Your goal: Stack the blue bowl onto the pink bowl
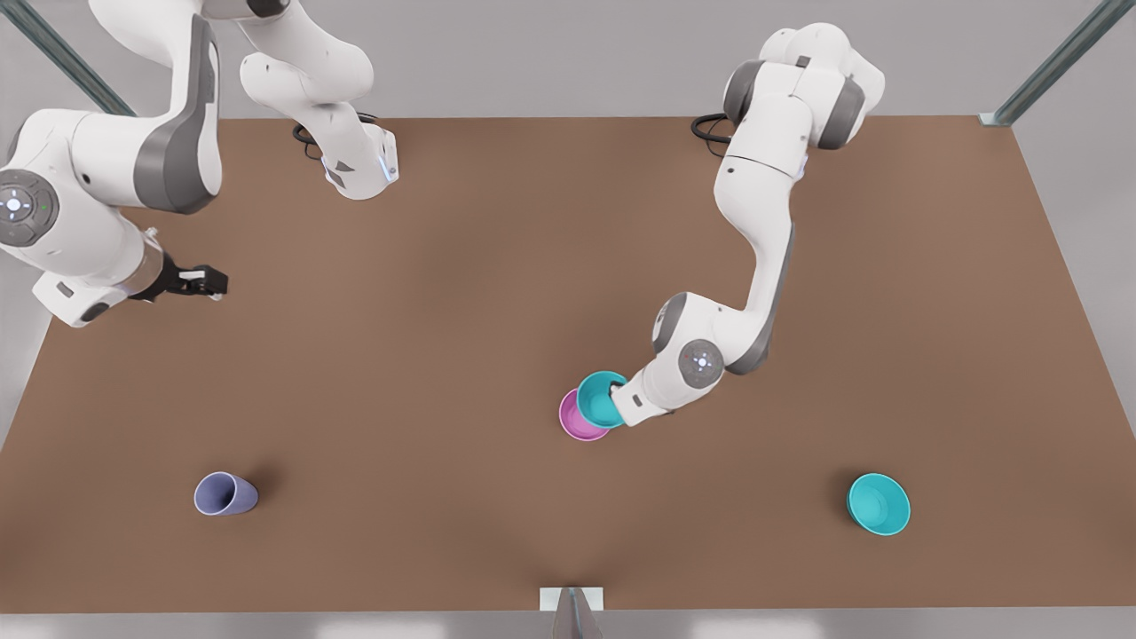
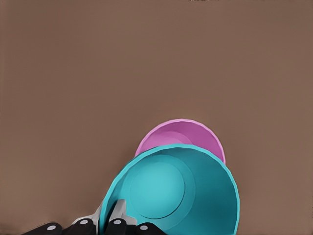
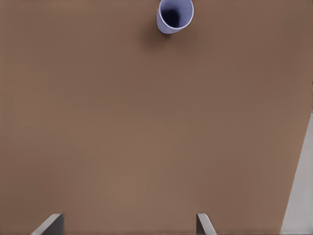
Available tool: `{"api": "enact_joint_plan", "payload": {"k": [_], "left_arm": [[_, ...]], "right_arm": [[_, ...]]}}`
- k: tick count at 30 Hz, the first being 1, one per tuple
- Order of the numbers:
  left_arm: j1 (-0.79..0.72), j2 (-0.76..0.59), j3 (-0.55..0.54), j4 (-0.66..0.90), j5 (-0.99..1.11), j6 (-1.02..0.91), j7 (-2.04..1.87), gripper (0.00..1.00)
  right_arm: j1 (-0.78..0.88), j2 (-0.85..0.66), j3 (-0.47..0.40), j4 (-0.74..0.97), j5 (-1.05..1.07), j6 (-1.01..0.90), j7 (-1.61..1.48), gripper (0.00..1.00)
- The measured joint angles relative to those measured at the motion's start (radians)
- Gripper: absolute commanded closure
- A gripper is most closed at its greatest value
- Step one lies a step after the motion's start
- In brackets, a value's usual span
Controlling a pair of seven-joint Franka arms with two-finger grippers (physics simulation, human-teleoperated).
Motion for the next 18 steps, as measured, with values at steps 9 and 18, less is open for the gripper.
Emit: {"api": "enact_joint_plan", "payload": {"k": [9, 18], "left_arm": [[-0.028, 0.028, -0.005, 0.007, -0.009, 0.038, -0.333, 0.79], [-0.028, 0.023, -0.014, 0.007, -0.040, 0.074, -0.515, 0.00]], "right_arm": [[-0.018, 0.011, -0.001, 0.003, -0.007, -0.012, 0.023, 0.00], [-0.021, 0.019, -0.001, 0.006, -0.008, -0.014, 0.037, 0.00]]}}
